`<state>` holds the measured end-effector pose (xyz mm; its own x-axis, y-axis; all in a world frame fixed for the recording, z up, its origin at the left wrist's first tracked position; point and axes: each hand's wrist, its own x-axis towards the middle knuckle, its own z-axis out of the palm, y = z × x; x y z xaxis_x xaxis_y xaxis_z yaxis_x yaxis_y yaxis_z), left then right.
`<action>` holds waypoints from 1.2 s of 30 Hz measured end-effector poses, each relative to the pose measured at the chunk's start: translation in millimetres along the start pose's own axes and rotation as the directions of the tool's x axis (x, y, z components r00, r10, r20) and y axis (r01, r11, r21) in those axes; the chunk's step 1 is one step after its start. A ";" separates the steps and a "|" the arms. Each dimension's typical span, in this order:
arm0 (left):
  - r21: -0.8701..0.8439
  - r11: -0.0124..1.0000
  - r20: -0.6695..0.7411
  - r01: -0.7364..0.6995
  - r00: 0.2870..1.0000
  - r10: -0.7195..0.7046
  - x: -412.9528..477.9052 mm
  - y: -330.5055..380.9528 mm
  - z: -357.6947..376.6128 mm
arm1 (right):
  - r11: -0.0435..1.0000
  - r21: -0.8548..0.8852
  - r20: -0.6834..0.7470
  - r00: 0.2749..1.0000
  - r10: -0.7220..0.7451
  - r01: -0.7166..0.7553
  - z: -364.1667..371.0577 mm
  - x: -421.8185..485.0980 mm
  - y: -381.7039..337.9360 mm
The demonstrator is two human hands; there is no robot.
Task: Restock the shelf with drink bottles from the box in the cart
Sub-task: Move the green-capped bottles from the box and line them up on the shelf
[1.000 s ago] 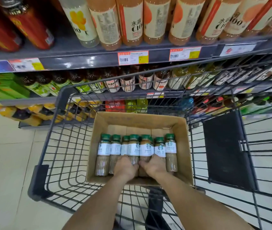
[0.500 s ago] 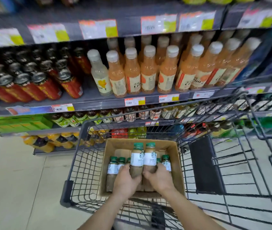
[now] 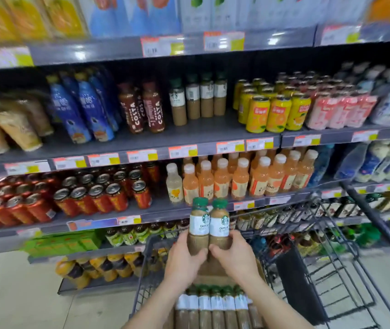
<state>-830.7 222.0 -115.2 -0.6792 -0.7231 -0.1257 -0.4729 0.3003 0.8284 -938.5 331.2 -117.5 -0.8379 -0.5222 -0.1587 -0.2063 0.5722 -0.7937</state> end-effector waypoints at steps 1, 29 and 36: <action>-0.001 1.000 -0.007 -0.014 1.000 0.014 -0.8 4.4 -9.7 | 1.000 0.003 -0.012 1.000 -0.018 0.018 -1.7 -1.6 -10.5; -0.067 0.989 -0.208 -0.129 0.972 0.113 95.4 69.0 -100.3 | 0.915 0.060 -0.252 0.893 -0.373 0.399 -61.9 176.5 -207.4; -0.051 0.994 -0.254 -0.101 0.963 0.085 124.0 79.2 -106.2 | 0.938 0.010 -0.210 0.918 -0.336 0.345 -55.5 279.6 -241.3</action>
<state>-892.8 90.1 -7.2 -0.5517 -0.8293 0.0881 -0.3726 0.3396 0.8636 -1151.1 82.2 62.2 -0.8065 -0.5385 0.2442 -0.4781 0.3508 -0.8053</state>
